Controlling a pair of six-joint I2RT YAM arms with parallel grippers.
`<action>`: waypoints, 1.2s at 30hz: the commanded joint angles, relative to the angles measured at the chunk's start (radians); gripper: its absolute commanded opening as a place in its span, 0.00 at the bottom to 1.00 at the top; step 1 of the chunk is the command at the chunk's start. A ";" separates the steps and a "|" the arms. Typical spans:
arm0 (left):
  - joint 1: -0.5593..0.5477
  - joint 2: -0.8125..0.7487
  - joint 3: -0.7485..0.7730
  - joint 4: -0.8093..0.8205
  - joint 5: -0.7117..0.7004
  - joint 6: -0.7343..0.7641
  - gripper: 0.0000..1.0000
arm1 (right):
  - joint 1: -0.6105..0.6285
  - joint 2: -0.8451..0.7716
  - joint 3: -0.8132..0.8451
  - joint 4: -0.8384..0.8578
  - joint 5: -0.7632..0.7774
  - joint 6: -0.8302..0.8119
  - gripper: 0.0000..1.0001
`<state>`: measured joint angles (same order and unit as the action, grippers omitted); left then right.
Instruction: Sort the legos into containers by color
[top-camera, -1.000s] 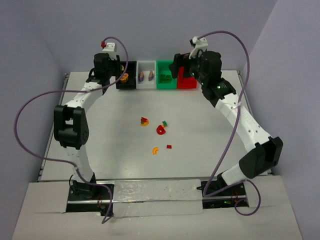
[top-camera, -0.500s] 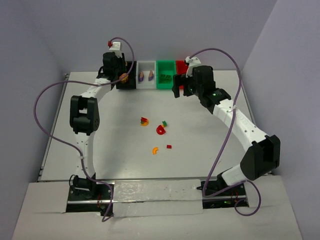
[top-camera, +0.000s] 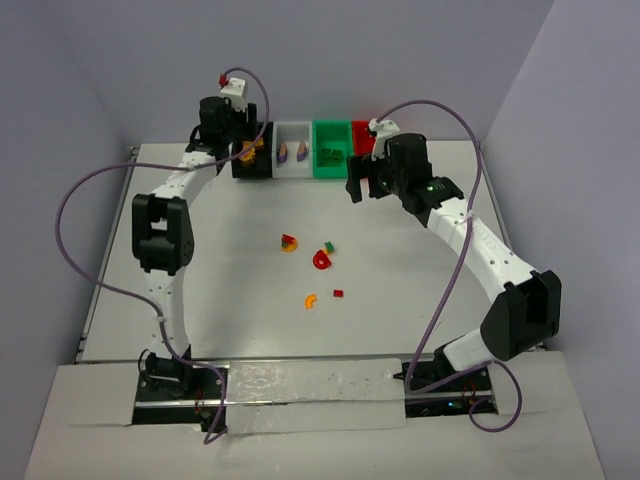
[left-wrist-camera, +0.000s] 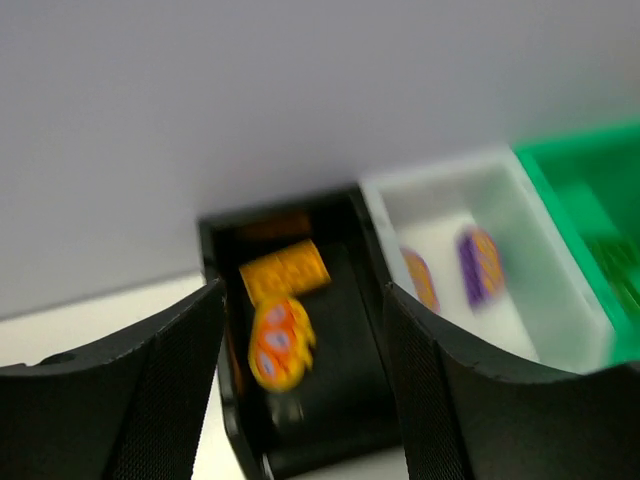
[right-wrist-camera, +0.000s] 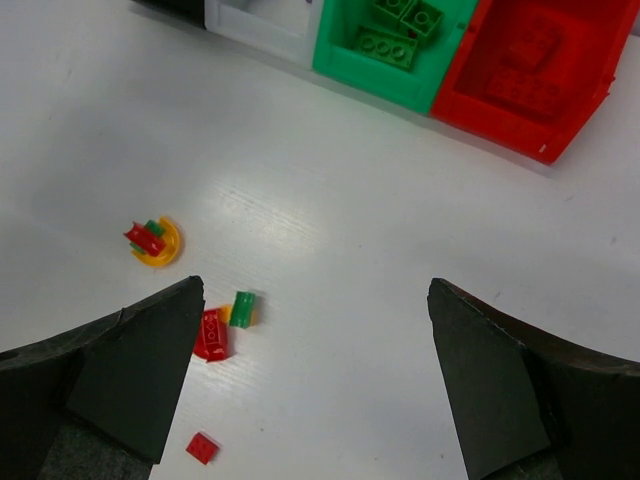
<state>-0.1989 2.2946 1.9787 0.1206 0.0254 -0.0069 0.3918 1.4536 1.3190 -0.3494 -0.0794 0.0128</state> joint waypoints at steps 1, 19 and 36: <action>-0.001 -0.316 -0.152 -0.167 0.353 0.127 0.68 | -0.026 -0.037 0.016 -0.056 -0.080 -0.038 1.00; -0.125 -0.446 -0.352 -1.073 0.868 0.997 0.59 | -0.131 0.025 0.064 -0.203 -0.232 -0.084 1.00; -0.191 -0.227 -0.296 -1.020 0.730 1.189 0.49 | -0.190 0.049 0.083 -0.250 -0.267 -0.094 1.00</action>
<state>-0.3806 2.0355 1.6195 -0.8624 0.7699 1.0860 0.2153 1.4963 1.3531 -0.5876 -0.3206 -0.0693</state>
